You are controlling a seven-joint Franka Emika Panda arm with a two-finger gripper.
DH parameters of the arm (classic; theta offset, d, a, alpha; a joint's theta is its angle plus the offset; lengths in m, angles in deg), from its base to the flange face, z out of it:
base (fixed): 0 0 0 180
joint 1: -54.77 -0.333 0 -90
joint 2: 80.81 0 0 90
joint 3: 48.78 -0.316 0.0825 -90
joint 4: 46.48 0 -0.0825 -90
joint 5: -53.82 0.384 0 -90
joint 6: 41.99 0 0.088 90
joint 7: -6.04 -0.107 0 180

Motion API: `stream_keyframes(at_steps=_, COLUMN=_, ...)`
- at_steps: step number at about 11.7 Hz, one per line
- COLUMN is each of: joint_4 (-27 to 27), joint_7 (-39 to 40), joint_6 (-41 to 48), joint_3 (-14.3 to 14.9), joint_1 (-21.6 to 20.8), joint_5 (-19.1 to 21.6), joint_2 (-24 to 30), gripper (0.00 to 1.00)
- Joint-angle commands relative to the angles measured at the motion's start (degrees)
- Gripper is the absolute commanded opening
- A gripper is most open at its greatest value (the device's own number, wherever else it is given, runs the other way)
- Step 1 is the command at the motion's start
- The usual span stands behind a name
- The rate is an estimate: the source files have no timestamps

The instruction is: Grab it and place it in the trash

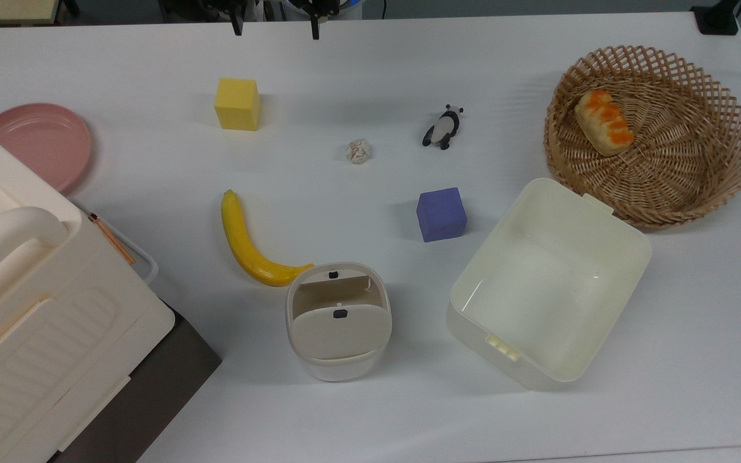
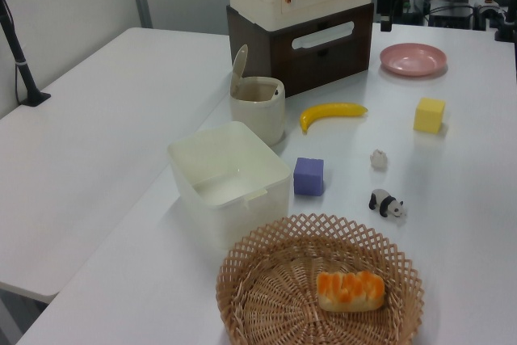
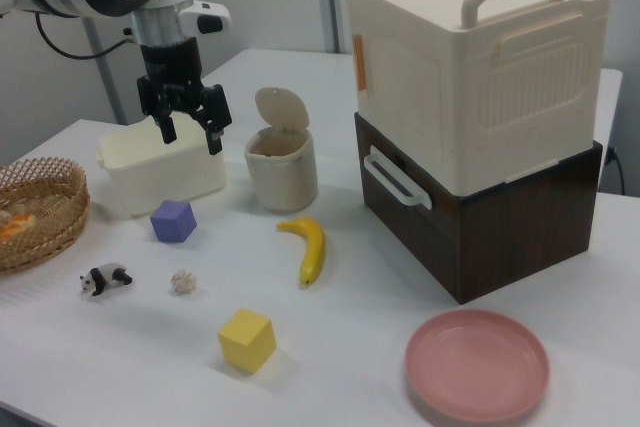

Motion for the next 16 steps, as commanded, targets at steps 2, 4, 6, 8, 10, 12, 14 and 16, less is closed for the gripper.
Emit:
stream_keyframes(at_steps=2, joint_4=0.18, joint_7=0.94, joint_6=0.73, joint_3=0.39, joint_1=0.82, joint_5=-0.9, joint_2=0.69, gripper=1.0)
stream_keyframes(at_steps=4, joint_4=0.18, joint_7=0.94, joint_6=0.73, joint_3=0.39, joint_1=0.9, joint_5=-0.9, joint_2=0.69, gripper=1.0)
stream_keyframes(at_steps=6, joint_4=0.18, joint_7=1.03, joint_6=0.64, joint_3=0.39, joint_1=1.08, joint_5=-0.9, joint_2=0.69, gripper=1.0)
stream_keyframes(at_steps=8, joint_4=0.18, joint_7=1.64, joint_6=0.64, joint_3=0.39, joint_1=1.08, joint_5=-0.9, joint_2=0.69, gripper=1.0)
stream_keyframes(at_steps=10, joint_4=0.18, joint_7=3.92, joint_6=0.73, joint_3=0.48, joint_1=1.34, joint_5=-0.9, joint_2=0.69, gripper=1.0)
stream_keyframes(at_steps=12, joint_4=0.18, joint_7=4.37, joint_6=0.73, joint_3=0.48, joint_1=1.43, joint_5=-0.99, joint_2=0.6, gripper=1.0)
stream_keyframes(at_steps=14, joint_4=0.1, joint_7=4.37, joint_6=0.73, joint_3=0.22, joint_1=0.99, joint_5=-2.91, joint_2=0.07, gripper=1.0)
stream_keyframes(at_steps=16, joint_4=0.1, joint_7=4.37, joint_6=0.73, joint_3=0.13, joint_1=0.73, joint_5=-3.27, joint_2=-0.11, gripper=1.0)
